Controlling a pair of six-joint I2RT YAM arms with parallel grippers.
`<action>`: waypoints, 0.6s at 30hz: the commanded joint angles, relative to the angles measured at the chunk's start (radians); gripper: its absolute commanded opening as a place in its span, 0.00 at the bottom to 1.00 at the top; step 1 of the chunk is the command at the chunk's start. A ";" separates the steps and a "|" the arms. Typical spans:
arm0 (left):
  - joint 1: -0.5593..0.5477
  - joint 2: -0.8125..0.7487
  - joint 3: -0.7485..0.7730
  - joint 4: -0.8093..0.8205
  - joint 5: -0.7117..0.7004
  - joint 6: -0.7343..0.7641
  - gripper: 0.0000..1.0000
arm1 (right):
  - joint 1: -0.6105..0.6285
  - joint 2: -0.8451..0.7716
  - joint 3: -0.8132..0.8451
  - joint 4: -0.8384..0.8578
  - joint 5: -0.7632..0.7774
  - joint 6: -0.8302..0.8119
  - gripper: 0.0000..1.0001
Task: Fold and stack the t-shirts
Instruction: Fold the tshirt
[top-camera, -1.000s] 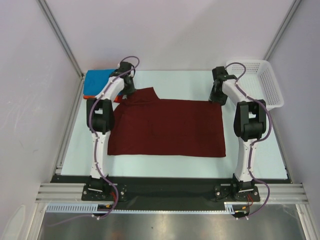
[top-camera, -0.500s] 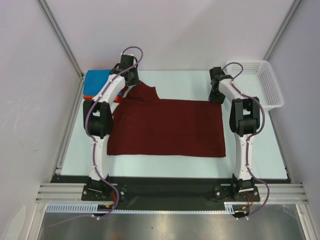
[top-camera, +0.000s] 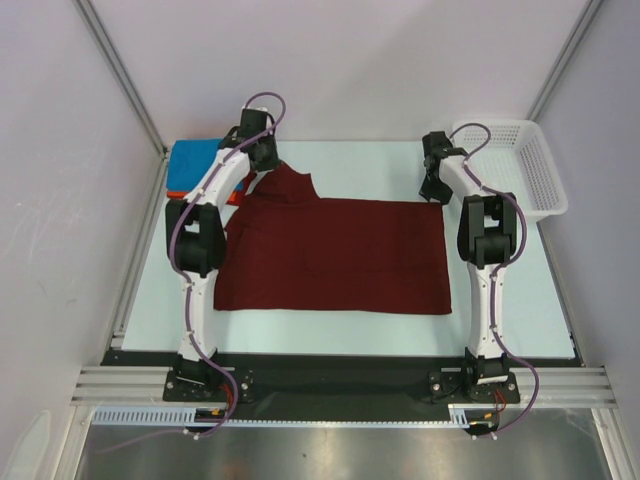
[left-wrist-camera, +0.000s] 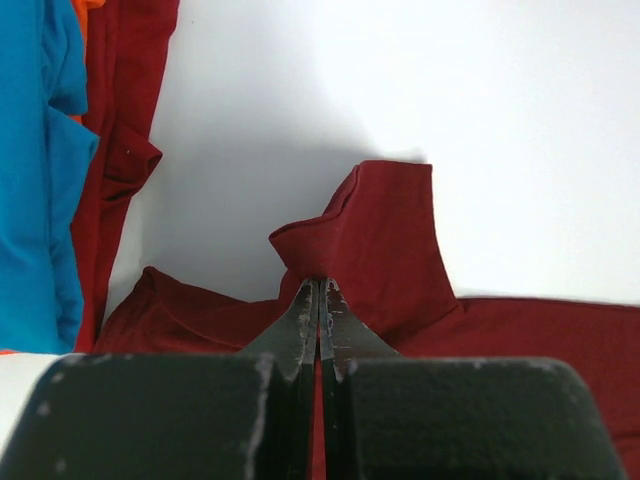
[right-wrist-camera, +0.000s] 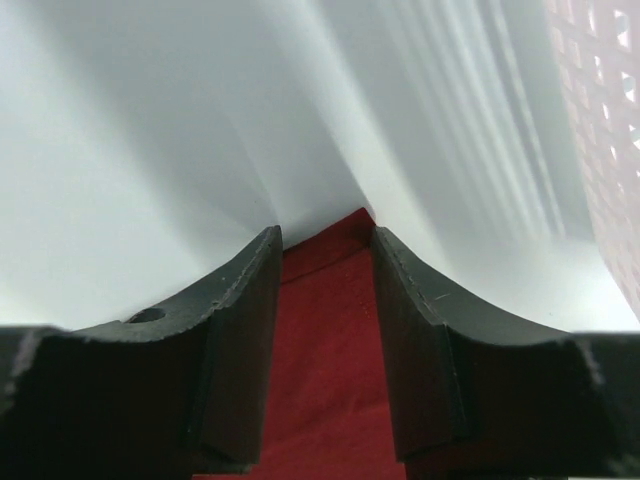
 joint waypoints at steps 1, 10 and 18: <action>0.001 -0.105 0.027 0.035 0.044 0.003 0.00 | -0.008 0.038 0.043 -0.042 0.022 0.033 0.46; 0.003 -0.157 -0.034 0.119 0.104 -0.008 0.00 | -0.014 0.061 0.081 -0.046 -0.027 0.033 0.05; 0.011 -0.198 -0.026 0.121 0.121 -0.008 0.00 | -0.017 0.041 0.149 -0.082 -0.040 0.013 0.00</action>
